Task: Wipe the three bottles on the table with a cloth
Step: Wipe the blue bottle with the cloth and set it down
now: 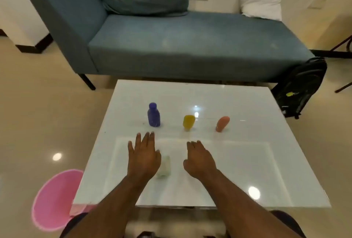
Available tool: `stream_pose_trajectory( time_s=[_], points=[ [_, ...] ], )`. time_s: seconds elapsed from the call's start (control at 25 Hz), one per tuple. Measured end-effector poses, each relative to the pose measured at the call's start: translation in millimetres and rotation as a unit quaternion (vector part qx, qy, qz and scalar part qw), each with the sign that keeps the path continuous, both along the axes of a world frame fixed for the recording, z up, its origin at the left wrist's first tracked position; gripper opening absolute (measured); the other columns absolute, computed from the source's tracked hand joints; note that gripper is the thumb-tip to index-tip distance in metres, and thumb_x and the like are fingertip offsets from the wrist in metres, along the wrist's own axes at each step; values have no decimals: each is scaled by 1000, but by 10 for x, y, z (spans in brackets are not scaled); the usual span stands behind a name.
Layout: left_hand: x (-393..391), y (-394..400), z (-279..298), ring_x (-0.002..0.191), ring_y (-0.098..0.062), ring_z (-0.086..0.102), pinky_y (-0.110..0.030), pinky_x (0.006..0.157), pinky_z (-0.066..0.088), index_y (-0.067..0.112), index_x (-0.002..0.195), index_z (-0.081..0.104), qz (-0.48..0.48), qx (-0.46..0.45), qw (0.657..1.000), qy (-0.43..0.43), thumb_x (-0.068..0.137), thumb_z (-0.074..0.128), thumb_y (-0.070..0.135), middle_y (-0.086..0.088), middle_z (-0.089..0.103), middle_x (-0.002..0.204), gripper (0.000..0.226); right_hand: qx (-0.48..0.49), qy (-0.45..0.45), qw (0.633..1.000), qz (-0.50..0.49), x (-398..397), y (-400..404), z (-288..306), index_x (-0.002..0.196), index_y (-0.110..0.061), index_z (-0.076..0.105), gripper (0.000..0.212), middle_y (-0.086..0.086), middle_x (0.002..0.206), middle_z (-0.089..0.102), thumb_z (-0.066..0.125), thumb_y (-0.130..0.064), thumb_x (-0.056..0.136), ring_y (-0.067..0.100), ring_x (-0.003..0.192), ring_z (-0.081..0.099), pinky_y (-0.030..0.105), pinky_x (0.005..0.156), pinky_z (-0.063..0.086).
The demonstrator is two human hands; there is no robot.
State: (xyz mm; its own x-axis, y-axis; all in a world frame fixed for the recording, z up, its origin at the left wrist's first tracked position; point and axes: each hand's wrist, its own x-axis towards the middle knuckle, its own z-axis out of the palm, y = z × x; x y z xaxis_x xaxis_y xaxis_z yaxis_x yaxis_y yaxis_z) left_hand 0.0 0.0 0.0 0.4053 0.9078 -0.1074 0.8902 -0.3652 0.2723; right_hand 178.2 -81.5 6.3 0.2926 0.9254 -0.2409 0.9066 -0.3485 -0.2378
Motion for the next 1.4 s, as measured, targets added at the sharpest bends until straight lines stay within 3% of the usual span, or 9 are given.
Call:
stream_pose_trajectory(
  time_s=[0.16, 0.52, 0.8, 0.88, 1.04, 1.12, 1.2, 1.28, 1.4],
  points=[
    [-217, -247, -367, 140, -28, 45, -42, 114, 39, 16, 156, 33, 48, -141, 988, -29, 101, 47, 31, -7, 49, 154, 59, -73, 92, 992, -36, -253, -303, -262, 136, -12, 43, 48, 7, 137, 49, 47, -25, 91, 26, 127, 43, 36, 103, 39],
    [-13, -37, -480, 128, -32, 51, -41, 106, 43, 12, 147, 45, 62, -172, 983, -31, 101, 54, 31, -14, 49, 141, 51, -19, 225, 971, -81, -519, -142, -429, 140, -17, 44, 52, 2, 139, 51, 57, -29, 90, 16, 126, 48, 26, 106, 35],
    [11, 188, -493, 91, -23, 65, -27, 74, 49, 15, 91, 63, 79, -197, 970, -115, 87, 64, 13, -4, 65, 95, 5, 44, 244, 960, -128, -482, 57, -418, 123, -21, 56, 37, -2, 120, 63, 62, -21, 87, 8, 101, 59, 18, 89, 46],
    [47, 241, -412, 83, -21, 64, -27, 70, 51, 15, 89, 59, 116, -246, 946, -177, 88, 64, 11, -3, 65, 89, 7, 75, 243, 959, -129, -515, 123, -382, 117, -22, 59, 32, -5, 115, 64, 65, -26, 86, 7, 96, 58, 23, 88, 50],
    [178, 360, -216, 89, -31, 73, -35, 72, 60, 12, 107, 60, 238, -367, 841, -318, 90, 69, 11, -16, 70, 103, 18, 43, 285, 950, -118, -589, 264, -335, 132, -23, 50, 58, -7, 129, 57, 66, -49, 83, 16, 113, 57, 29, 98, 45],
    [222, 406, -128, 92, -29, 73, -33, 74, 58, 12, 110, 61, 241, -398, 820, -334, 93, 69, 17, -15, 72, 105, 19, 64, 263, 953, -137, -575, 314, -340, 129, -25, 54, 45, -5, 125, 62, 59, -46, 89, 15, 108, 61, 29, 96, 48],
    [238, 497, -37, 95, -25, 71, -32, 80, 57, 12, 110, 62, 218, -341, 855, -324, 95, 68, 32, -9, 72, 104, 26, 106, 237, 952, -162, -534, 335, -301, 120, -23, 61, 30, -3, 113, 68, 54, -37, 95, 14, 97, 64, 26, 89, 51],
    [238, 706, 54, 102, -23, 66, -26, 80, 52, 14, 117, 61, 221, -198, 897, -329, 94, 68, 35, -4, 68, 110, 33, 139, 246, 942, -182, -475, 365, -267, 116, -21, 63, 25, -4, 106, 69, 55, -31, 95, 11, 90, 63, 22, 83, 50],
    [280, 1143, 210, 131, -26, 52, -37, 104, 48, 17, 146, 44, 187, -122, 916, -333, 92, 72, 30, -9, 50, 148, 62, 144, 277, 930, -196, -408, 399, -229, 110, -24, 58, 18, -8, 92, 63, 56, -31, 94, 7, 78, 58, 14, 70, 46]
  ],
)
